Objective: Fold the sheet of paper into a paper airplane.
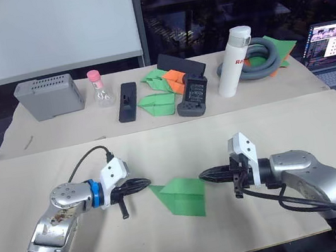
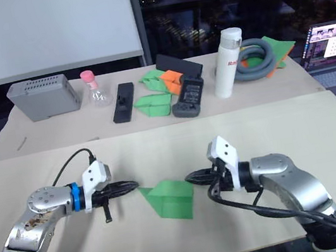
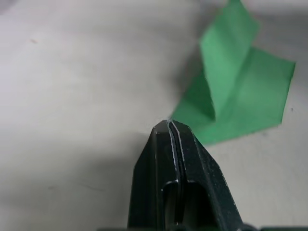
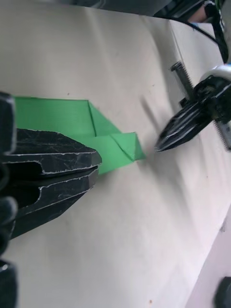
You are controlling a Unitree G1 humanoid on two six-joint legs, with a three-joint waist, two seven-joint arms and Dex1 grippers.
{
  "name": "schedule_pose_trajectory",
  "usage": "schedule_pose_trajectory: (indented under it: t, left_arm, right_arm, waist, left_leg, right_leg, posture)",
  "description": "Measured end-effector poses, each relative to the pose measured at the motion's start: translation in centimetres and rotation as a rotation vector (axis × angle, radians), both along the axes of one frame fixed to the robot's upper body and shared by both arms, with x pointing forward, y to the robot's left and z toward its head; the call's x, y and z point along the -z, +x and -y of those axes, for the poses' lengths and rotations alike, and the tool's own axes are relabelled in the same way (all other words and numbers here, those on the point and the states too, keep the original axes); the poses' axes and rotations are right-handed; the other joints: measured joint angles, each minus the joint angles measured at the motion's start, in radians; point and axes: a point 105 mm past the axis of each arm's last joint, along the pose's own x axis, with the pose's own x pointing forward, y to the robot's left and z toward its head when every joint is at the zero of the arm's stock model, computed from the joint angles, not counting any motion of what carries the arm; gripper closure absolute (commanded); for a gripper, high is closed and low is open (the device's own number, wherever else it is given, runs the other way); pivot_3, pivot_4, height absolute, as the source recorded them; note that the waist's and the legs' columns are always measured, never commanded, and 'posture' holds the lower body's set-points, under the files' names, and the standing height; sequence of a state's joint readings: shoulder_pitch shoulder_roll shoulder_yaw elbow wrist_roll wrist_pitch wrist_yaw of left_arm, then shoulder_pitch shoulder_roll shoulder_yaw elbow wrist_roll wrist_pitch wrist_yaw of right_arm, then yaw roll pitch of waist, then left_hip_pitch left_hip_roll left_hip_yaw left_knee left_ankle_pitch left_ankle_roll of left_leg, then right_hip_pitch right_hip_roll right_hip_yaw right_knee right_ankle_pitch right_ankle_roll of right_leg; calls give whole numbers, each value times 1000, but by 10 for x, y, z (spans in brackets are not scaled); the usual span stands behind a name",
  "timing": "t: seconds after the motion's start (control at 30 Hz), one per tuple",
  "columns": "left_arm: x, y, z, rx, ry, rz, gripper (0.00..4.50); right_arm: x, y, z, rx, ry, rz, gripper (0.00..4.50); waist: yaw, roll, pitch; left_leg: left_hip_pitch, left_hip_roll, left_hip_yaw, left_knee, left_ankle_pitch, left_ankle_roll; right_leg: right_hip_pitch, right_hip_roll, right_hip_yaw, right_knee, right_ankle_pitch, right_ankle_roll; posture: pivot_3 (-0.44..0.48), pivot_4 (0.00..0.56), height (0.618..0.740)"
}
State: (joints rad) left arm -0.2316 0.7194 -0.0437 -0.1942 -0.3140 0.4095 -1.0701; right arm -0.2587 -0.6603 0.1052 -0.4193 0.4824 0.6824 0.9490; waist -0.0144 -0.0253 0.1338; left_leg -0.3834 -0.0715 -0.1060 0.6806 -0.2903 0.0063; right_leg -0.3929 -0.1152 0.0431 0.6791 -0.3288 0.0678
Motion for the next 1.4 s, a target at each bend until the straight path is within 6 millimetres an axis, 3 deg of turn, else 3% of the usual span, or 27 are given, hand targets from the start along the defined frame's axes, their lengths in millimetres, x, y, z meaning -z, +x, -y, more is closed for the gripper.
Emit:
schedule_pose_trajectory:
  t: [0.13,0.2,0.23,0.6,0.93,1.1,1.2,1.3,1.4]
  left_arm:
    - [-18,-3,-6,-31,-31,-5,2750]
    - [-23,-4,-8,-53,-41,4,2002]
    - [-22,-6,-10,-67,-38,1,1734]
    - [-17,-13,-13,-95,-40,-20,1734]
    - [-16,-11,-12,-107,-41,-14,1734]
    - [-15,-11,-12,-107,-40,-16,1734]
    - [-14,-11,-12,-106,-39,-15,1734]
    - [-13,-10,-13,-105,-35,-13,1734]
    - [-9,-9,-15,-113,-27,-25,1734]
  right_arm:
    - [4,-1,6,13,-31,-1,2641]
    - [7,1,11,11,-109,115,1891]
    - [9,4,14,-3,-168,210,1885]
    - [22,18,22,-218,-504,1081,1885]
    - [18,5,-1,-307,-410,1391,1885]
    - [31,1,-1,-342,-432,1350,1885]
    - [40,16,19,-236,-484,1175,1885]
    - [41,36,54,40,-440,855,1885]
    - [37,43,76,301,-205,401,1885]
  waist:
    - [0,0,0]
    - [0,0,0]
    - [0,0,0]
    - [0,0,0]
    - [-4,0,0]
    - [-4,0,0]
    - [-4,0,0]
    - [-2,0,1]
    - [-2,1,1]
  left_leg:
    - [0,0,0,0,0,0]
    - [0,0,0,0,0,0]
    - [0,0,0,0,0,0]
    - [0,0,1,0,2,-3]
    - [0,0,1,0,2,-3]
    - [1,0,1,0,2,-3]
    - [2,0,1,0,2,-3]
    - [3,1,1,0,2,-3]
    - [2,1,1,0,2,-2]
  right_leg:
    - [0,0,0,0,0,0]
    - [-1,0,0,0,0,0]
    - [-1,0,0,0,0,0]
    - [-2,1,0,1,0,0]
    - [-2,1,0,1,0,0]
    - [-1,1,0,1,0,0]
    - [2,1,0,0,0,0]
    - [4,2,0,-1,0,0]
    - [4,2,1,-1,0,0]
  posture:
    - [0,150,740]
    - [0,150,740]
    - [0,150,740]
    - [0,150,740]
    - [0,150,740]
    - [0,150,740]
    - [0,150,740]
    - [0,150,740]
    - [0,150,740]
